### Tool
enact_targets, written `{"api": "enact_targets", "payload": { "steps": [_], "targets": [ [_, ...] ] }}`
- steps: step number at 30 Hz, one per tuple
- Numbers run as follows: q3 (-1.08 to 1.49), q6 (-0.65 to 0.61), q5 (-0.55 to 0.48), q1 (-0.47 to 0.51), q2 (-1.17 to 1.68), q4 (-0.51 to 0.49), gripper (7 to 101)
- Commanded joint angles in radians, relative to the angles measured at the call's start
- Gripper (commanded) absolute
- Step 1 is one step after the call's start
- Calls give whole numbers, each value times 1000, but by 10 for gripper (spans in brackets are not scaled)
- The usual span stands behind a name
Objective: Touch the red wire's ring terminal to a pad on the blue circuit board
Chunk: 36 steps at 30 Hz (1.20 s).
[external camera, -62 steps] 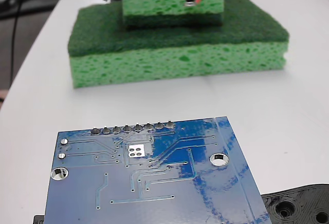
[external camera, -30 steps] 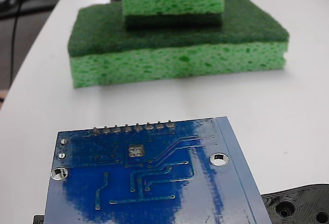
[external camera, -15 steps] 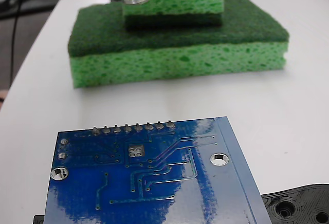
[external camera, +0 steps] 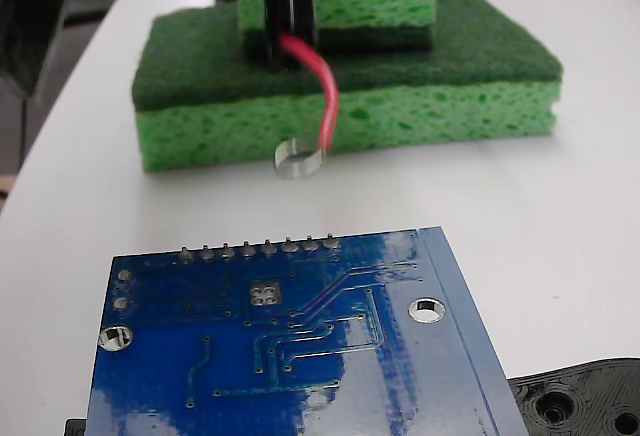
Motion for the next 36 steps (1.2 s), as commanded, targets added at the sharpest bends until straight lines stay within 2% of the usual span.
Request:
{"api": "enact_targets", "payload": {
  "steps": [1,36],
  "targets": [
    [-18,-2,-2,0,-15,-5,1003],
    [-28,6,21,9,-66,5,1003]
  ]
}}
